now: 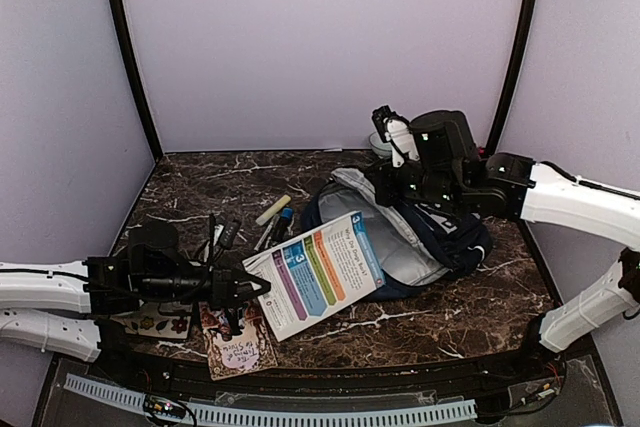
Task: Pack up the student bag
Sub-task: Place the book in the largest pocket of the bag.
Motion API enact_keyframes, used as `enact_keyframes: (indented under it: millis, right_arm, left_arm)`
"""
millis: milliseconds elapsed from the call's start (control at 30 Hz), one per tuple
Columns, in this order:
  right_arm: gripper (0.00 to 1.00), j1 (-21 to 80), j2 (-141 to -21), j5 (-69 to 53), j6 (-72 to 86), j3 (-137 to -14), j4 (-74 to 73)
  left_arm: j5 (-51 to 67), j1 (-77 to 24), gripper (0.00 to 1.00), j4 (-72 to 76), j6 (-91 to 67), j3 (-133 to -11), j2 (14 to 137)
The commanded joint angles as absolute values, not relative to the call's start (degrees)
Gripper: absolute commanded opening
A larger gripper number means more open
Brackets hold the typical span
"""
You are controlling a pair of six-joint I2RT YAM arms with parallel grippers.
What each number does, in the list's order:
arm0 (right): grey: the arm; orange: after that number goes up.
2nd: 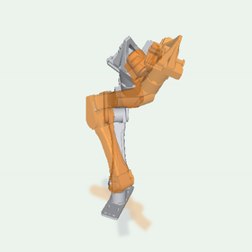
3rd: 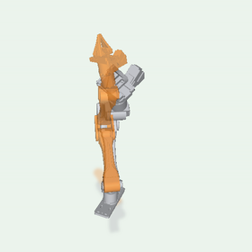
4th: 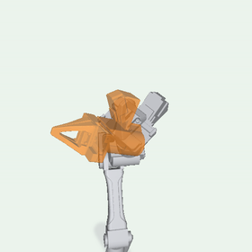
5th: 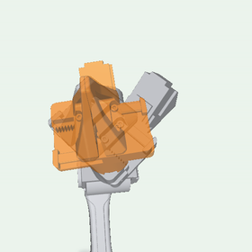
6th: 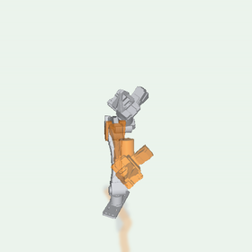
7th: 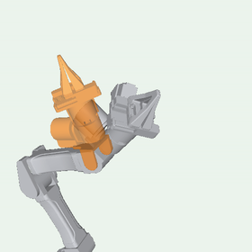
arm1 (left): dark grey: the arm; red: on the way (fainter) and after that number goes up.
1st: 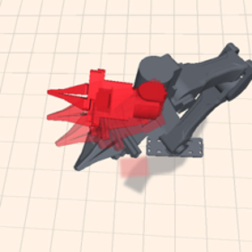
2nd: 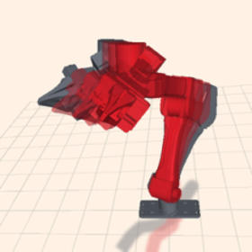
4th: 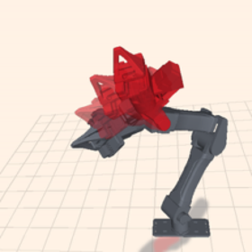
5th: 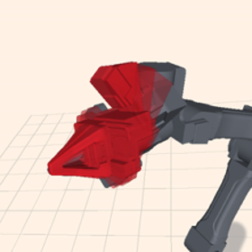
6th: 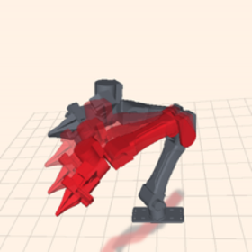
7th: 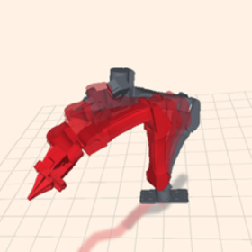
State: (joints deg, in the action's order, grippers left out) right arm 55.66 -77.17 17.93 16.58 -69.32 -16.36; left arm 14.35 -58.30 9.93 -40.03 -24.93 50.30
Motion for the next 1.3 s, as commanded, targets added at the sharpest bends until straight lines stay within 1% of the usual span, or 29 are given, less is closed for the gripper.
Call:
enact_keyframes:
  millis: [0,233,333,500,733,900,1000,1267]
  right_arm:
    - [0.00,55.8,-74.2,12.4,16.1,-67.4,-5.0]
    - [0.00,56.8,-74.0,9.5,15.6,-65.1,-4.1]
    - [0.00,57.8,-74.1,9.2,15.3,-64.4,-4.0]
    - [0.00,60.3,-75.3,9.4,14.7,-64.5,-3.9]
    - [0.00,63.9,-77.6,13.5,13.7,-67.6,-4.9]
    - [0.00,65.4,-78.1,14.5,13.3,-68.1,-4.7]
    - [0.00,66.0,-78.3,15.3,13.2,-68.1,-4.8]
    - [0.00,67.0,-78.5,15.3,13.5,-67.3,-4.0]
  left_arm:
    - [11.7,-58.2,0.00,22.9,-46.7,-23.3,53.8]
    - [12.6,-55.2,0.00,37.7,-57.6,-19.1,61.0]
    - [12.5,-53.9,0.00,40.1,-58.9,-18.8,63.5]
    - [13.6,-53.2,0.00,42.6,-59.1,-23.3,72.1]
    - [18.5,-52.9,0.00,51.7,-64.0,-30.5,86.9]
    - [19.6,-52.6,0.00,56.6,-66.7,-33.4,95.3]
    - [19.1,-52.4,0.00,59.6,-67.8,-33.6,97.4]
    - [15.9,-52.4,0.00,61.1,-68.9,-35.1,99.1]
